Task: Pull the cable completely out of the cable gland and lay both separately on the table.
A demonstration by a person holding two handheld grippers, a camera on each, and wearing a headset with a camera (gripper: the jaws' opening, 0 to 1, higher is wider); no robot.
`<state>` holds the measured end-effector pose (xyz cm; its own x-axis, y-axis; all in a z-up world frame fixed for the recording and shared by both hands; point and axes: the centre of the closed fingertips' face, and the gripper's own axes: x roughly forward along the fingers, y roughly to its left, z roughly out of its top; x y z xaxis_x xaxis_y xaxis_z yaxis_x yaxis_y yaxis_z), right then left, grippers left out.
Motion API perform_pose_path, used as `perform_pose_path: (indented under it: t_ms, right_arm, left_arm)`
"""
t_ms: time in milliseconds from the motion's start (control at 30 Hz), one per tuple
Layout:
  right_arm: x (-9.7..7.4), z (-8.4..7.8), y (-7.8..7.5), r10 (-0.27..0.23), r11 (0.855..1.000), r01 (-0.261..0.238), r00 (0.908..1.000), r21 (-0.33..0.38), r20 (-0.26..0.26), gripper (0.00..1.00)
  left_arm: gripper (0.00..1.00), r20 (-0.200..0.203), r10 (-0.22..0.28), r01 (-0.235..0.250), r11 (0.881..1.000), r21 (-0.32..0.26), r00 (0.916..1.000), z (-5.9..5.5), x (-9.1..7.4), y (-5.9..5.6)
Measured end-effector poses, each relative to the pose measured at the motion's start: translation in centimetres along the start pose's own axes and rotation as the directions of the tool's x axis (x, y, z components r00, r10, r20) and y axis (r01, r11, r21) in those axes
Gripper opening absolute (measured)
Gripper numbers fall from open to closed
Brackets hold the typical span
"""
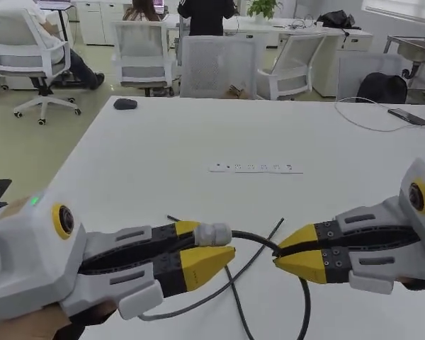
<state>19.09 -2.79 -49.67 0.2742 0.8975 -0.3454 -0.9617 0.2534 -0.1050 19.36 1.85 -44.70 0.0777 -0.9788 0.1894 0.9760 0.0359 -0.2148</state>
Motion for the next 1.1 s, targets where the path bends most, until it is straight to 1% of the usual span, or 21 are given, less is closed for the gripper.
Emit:
perform_pose_path:
  t_ms: [133, 233, 367, 467, 567, 633, 667, 700, 733, 767, 800, 833, 867, 900, 967, 1033, 1067, 1100]
  right_arm:
    - [-0.4, -1.2, -0.4, -0.012, 1.000, 0.013, 0.9997, 0.017, -0.023, 0.03]
    - [-0.6, -2.4, -0.8, -0.027, 0.999, 0.028, 0.9984, 0.028, -0.050, 0.03]
    - [-0.8, -3.2, -0.9, -0.036, 0.998, 0.038, 0.9974, 0.041, -0.062, 0.03]
    - [-0.9, -3.5, -1.0, -0.041, 0.998, 0.045, 0.9969, 0.047, -0.067, 0.03]
    - [-0.9, -3.5, -1.4, -0.057, 0.997, 0.060, 0.9959, 0.044, -0.071, 0.03]
    - [-1.0, -3.3, -1.6, -0.065, 0.997, 0.068, 0.9945, 0.045, -0.082, 0.04]
    - [-1.2, -2.8, -1.8, -0.074, 0.996, 0.078, 0.9940, 0.047, -0.080, 0.06]
    - [-1.2, -2.3, -2.0, -0.085, 0.995, 0.088, 0.9941, 0.046, -0.068, 0.10]
    - [-1.3, -1.1, -2.2, -0.096, 0.994, 0.098, 0.9949, 0.054, -0.031, 0.18]
    - [-1.2, -0.1, -2.1, -0.097, 0.994, 0.097, 0.9953, 0.055, -0.005, 0.25]
    - [-1.2, 1.4, -1.9, -0.092, 0.995, 0.090, 0.9954, 0.045, 0.028, 0.30]
    - [-1.1, 2.4, -1.7, -0.084, 0.996, 0.082, 0.9954, 0.028, 0.046, 0.32]
    - [-0.9, 3.4, -1.3, -0.070, 0.997, 0.070, 0.9955, 0.013, 0.063, 0.30]
    - [-0.6, 4.8, -0.8, -0.053, 0.998, 0.054, 0.9945, -0.010, 0.090, 0.28]
    - [0.2, 6.3, -0.1, -0.036, 0.998, 0.042, 0.9923, -0.050, 0.119, 0.23]
    - [0.8, 6.8, 0.5, -0.006, 0.998, 0.012, 0.9922, -0.055, 0.125, 0.20]
    - [1.3, 6.6, 1.2, 0.029, 0.998, -0.024, 0.9934, -0.055, 0.111, 0.20]
    - [1.7, 6.3, 1.4, 0.039, 0.997, -0.033, 0.9950, -0.064, 0.092, 0.18]
  left_arm:
    - [0.15, 0.000, 0.007, -0.007, 1.000, 0.000, 1.0000, 0.0, -0.1, 0.2]
    - [0.15, 0.004, 0.012, -0.012, 1.000, -0.001, 0.9999, 0.0, -0.2, 0.3]
    - [0.15, 0.001, 0.018, -0.018, 1.000, -0.004, 0.9998, -0.1, -0.3, 0.5]
    - [0.15, -0.006, 0.022, -0.022, 1.000, -0.004, 0.9998, -0.2, -0.2, 0.6]
    - [0.15, -0.030, 0.028, -0.028, 1.000, 0.003, 0.9992, -0.5, 0.0, 0.6]
    - [0.15, -0.042, 0.033, -0.032, 0.999, 0.010, 0.9986, -0.6, 0.1, 0.7]
    - [0.15, -0.042, 0.034, -0.033, 0.999, 0.010, 0.9985, -0.6, 0.1, 0.8]
    - [0.15, -0.040, 0.034, -0.034, 0.999, 0.008, 0.9986, -0.5, 0.1, 0.8]
    - [0.15, -0.034, 0.034, -0.034, 0.999, 0.007, 0.9989, -0.3, 0.1, 0.8]
    - [0.15, -0.032, 0.033, -0.033, 0.999, 0.006, 0.9989, -0.2, 0.1, 0.8]
    - [0.15, -0.033, 0.033, -0.033, 0.999, 0.006, 0.9989, -0.2, 0.2, 0.8]
    - [0.15, -0.037, 0.032, -0.031, 0.999, 0.009, 0.9988, -0.3, 0.2, 0.8]
    - [0.15, -0.047, 0.027, -0.026, 1.000, 0.013, 0.9985, -0.4, 0.4, 0.6]
    - [0.15, -0.053, 0.024, -0.023, 1.000, 0.015, 0.9983, -0.5, 0.5, 0.6]
    - [0.15, -0.064, 0.012, -0.011, 1.000, 0.018, 0.9979, -0.8, 0.8, 0.2]
    - [0.15, -0.063, 0.003, -0.002, 1.000, 0.015, 0.9980, -0.8, 1.1, 0.0]
    - [0.15, -0.061, 0.001, 0.000, 1.000, 0.014, 0.9981, -0.8, 1.2, -0.1]
    - [0.15, -0.058, -0.003, 0.003, 1.000, 0.013, 0.9983, -0.8, 1.3, -0.2]
